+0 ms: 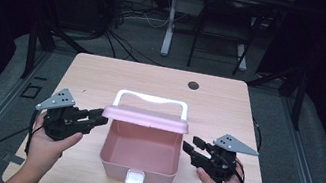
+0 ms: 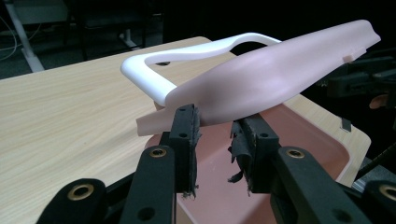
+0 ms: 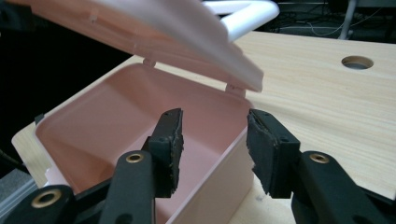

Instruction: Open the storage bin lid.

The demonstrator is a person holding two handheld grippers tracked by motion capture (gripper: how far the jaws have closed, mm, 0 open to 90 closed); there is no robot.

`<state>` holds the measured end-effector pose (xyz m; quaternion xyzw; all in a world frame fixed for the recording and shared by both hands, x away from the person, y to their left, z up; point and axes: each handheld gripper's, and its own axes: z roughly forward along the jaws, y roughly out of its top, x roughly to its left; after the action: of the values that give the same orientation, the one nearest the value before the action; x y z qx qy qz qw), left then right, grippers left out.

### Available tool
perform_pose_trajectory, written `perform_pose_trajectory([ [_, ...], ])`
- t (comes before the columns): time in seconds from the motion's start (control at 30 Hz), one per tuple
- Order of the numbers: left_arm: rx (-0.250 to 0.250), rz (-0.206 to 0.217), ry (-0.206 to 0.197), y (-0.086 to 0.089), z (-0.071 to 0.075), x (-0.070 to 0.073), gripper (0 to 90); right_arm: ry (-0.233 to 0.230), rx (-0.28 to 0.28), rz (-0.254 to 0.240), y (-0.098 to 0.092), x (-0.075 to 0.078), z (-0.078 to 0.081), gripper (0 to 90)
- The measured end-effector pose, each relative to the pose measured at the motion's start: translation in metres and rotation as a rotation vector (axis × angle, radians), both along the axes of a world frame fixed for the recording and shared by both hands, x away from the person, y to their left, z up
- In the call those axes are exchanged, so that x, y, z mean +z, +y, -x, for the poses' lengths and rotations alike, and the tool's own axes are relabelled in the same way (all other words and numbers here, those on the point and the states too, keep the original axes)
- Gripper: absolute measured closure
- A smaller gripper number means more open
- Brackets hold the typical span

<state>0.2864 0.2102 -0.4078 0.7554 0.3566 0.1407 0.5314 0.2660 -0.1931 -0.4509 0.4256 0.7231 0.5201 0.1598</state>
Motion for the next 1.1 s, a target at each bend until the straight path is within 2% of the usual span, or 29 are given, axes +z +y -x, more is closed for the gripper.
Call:
perform_pose_trajectory([
  [0.17,0.005,0.005,-0.003,-0.001,-0.002,0.001,69.2,0.019,-0.001,-0.005,0.003,-0.006,0.001,54.5],
  [0.3,0.007,0.004,-0.004,-0.001,-0.004,0.003,69.0,0.038,0.012,0.034,0.009,-0.011,0.004,57.4],
  [0.47,0.009,0.008,-0.008,-0.001,-0.006,0.004,68.8,0.032,0.015,0.099,0.018,-0.017,0.009,60.9],
  [0.57,0.012,0.011,-0.011,-0.002,-0.007,0.004,68.7,0.036,0.011,0.120,0.022,-0.020,0.010,61.5],
  [0.87,0.015,0.008,-0.021,-0.003,-0.009,0.006,68.6,0.068,0.006,0.157,0.028,-0.030,0.011,63.5],
  [1.1,0.020,0.010,-0.019,-0.004,-0.012,0.008,68.5,0.075,0.003,0.148,0.027,-0.034,0.009,66.0],
])
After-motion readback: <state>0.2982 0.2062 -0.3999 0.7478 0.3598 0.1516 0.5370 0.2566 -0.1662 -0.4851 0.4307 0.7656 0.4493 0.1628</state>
